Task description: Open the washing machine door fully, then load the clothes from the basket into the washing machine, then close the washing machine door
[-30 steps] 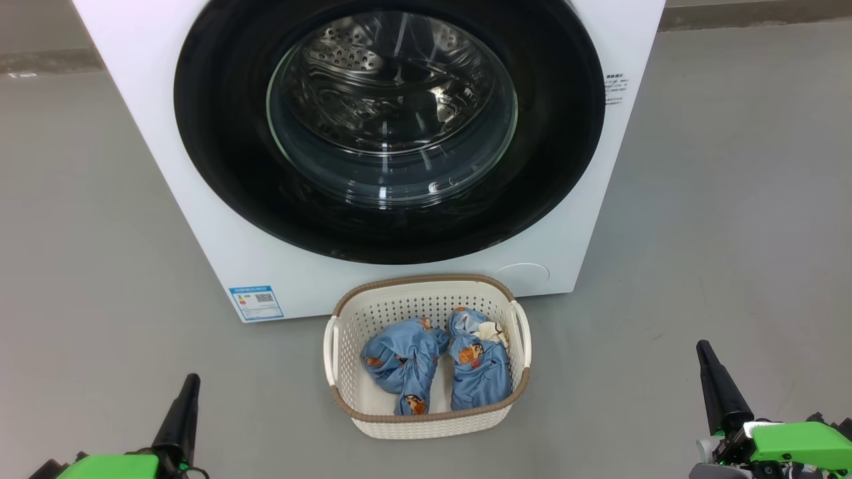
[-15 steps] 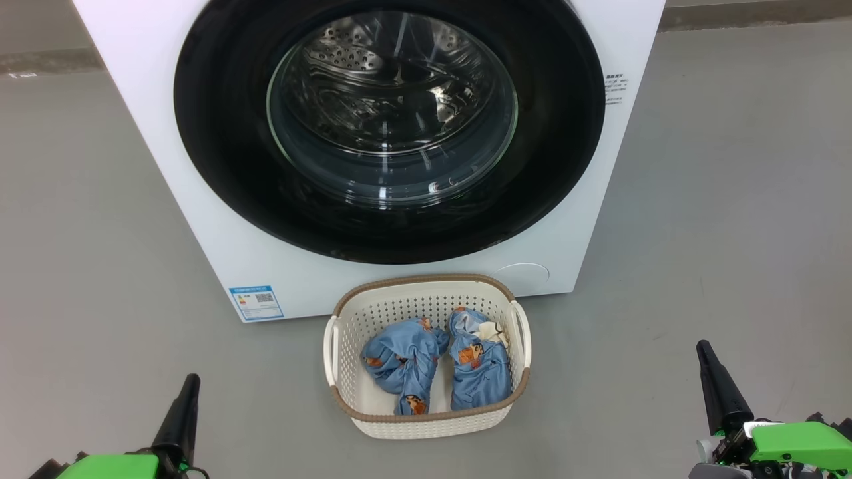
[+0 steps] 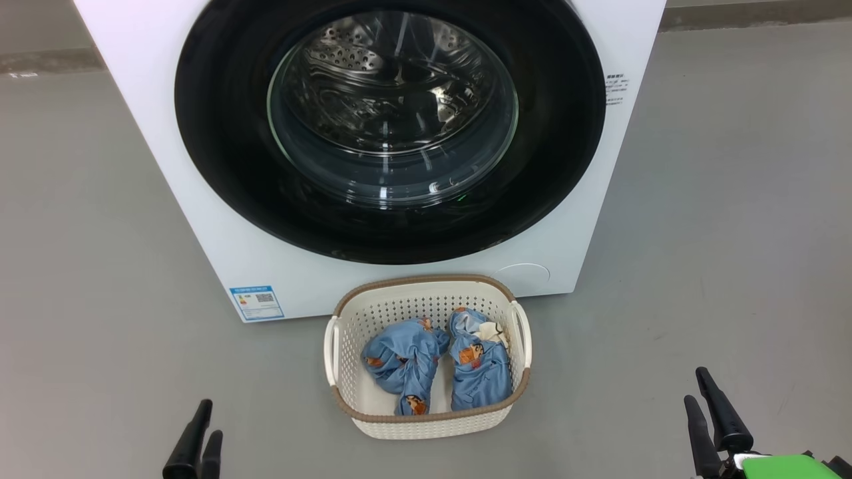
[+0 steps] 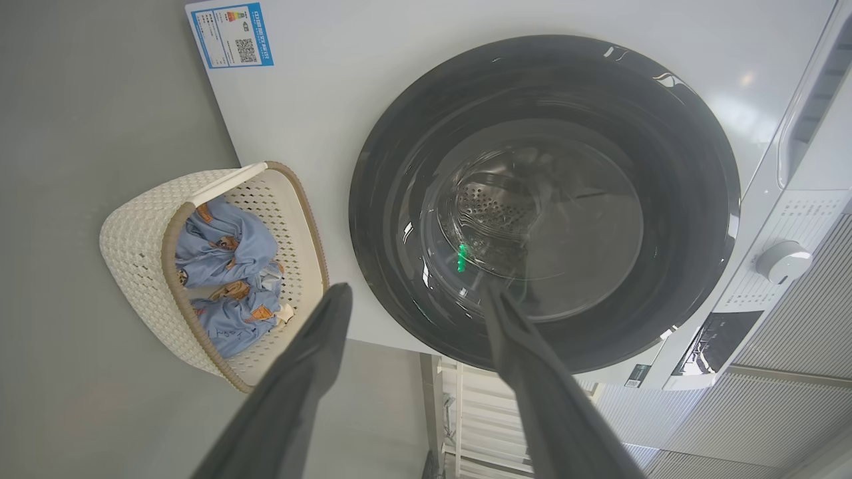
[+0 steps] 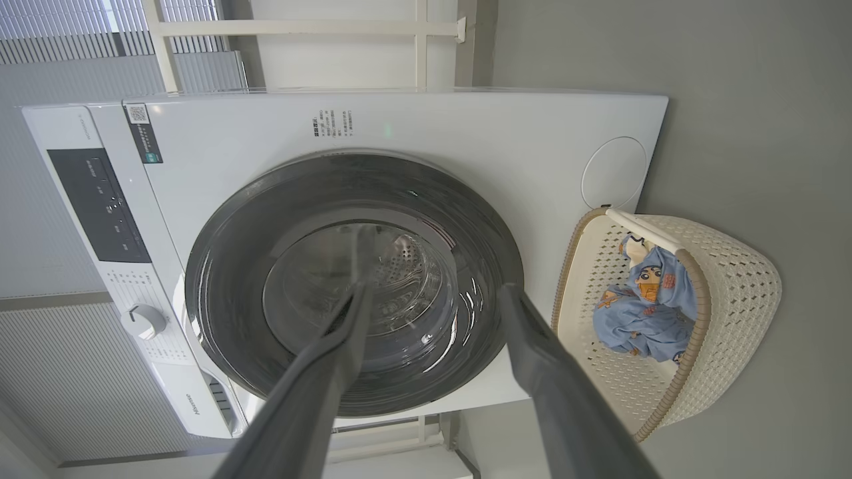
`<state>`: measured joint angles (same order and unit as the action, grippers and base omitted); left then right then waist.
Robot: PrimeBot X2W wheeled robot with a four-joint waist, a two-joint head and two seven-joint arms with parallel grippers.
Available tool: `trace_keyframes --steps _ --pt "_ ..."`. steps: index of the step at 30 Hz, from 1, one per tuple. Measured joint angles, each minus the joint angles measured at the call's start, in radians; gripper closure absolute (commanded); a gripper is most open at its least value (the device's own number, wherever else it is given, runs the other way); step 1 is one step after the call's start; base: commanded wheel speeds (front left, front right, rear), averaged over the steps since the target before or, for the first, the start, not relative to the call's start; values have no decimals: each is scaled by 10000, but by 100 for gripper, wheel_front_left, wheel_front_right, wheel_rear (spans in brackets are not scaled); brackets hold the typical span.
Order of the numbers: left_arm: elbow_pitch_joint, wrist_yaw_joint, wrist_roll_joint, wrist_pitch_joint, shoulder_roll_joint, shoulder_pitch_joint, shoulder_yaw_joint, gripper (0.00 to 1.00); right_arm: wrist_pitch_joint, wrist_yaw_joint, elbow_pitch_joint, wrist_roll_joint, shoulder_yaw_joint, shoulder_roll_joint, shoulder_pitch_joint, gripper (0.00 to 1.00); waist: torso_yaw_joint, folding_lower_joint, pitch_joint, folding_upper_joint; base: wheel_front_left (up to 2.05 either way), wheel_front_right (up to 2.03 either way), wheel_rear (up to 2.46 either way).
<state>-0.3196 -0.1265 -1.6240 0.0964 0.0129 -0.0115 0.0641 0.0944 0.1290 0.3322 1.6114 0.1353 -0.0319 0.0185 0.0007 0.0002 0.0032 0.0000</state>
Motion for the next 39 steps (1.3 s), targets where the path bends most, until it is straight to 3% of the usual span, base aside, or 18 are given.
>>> trace_keyframes --steps 9,39 --pt "148 0 558 -265 67 0 -203 0 -268 0 -40 -596 -123 -67 -1 0 20 0 7 0 0 0 0" --pt "523 0 4769 -1126 221 17 -504 0 -1151 0 -213 -4328 -564 -466 -5 0 34 -1 2 0 0 0 0"
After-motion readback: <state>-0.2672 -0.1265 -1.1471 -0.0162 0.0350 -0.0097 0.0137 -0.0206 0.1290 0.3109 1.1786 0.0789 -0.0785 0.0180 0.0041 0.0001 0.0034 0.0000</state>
